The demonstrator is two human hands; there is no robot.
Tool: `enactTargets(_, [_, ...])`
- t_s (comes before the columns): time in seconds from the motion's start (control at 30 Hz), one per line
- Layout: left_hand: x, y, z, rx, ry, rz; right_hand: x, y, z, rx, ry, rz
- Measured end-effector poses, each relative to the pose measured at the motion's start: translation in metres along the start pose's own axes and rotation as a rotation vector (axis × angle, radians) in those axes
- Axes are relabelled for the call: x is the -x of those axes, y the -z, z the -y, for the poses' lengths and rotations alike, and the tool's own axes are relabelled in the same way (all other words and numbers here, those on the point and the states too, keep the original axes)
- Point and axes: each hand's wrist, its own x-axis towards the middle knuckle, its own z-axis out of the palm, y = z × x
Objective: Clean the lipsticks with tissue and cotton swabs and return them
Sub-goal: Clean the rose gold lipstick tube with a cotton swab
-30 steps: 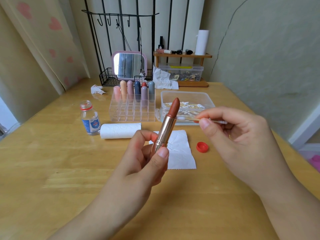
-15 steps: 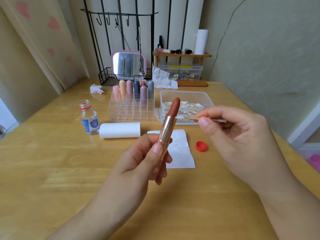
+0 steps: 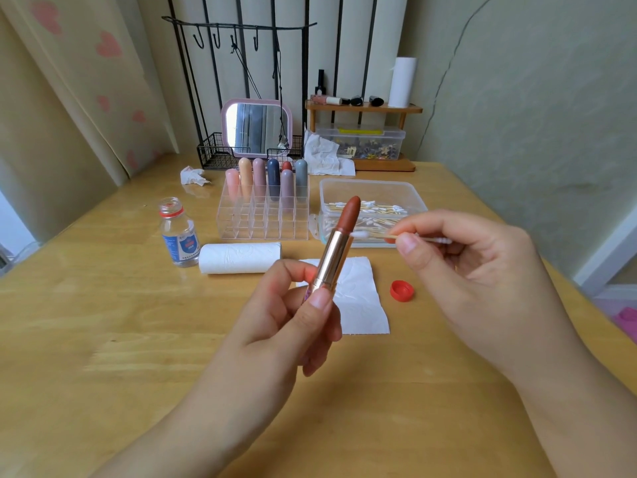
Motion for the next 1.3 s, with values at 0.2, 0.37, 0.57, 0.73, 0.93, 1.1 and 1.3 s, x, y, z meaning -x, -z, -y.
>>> enactTargets(0.2, [0.0001, -0.0004, -0.001, 0.038, -0.013, 0.034, 0.0003, 0.001, -0.0005, -0.009, 0.018, 0.004])
enactTargets(0.37, [0.0013, -0.0004, -0.0013, 0.063, -0.025, 0.053, -0.0001, 0.001, -0.0019, -0.008, 0.018, -0.002])
enactTargets(0.57, [-0.0002, -0.0005, 0.0018, 0.077, -0.005, 0.037, -0.0005, 0.0014, -0.0004, -0.036, 0.017, 0.001])
enactTargets(0.73, [0.0007, -0.0018, 0.0006, 0.11, 0.03, 0.024, 0.0001, 0.0, 0.0021, -0.042, 0.012, 0.017])
enactTargets(0.93, [0.0034, -0.0026, -0.0007, 0.134, 0.049, 0.065, 0.0017, -0.0002, 0.0035, -0.052, 0.021, 0.036])
enactTargets(1.1, [0.0022, -0.0018, -0.001, 0.132, 0.041, 0.032, 0.0004, -0.0001, 0.0029, -0.05, 0.02, 0.025])
enactTargets(1.3, [0.0028, -0.0008, -0.001, 0.134, 0.039, 0.082, 0.0005, -0.0003, 0.002, -0.044, 0.019, 0.023])
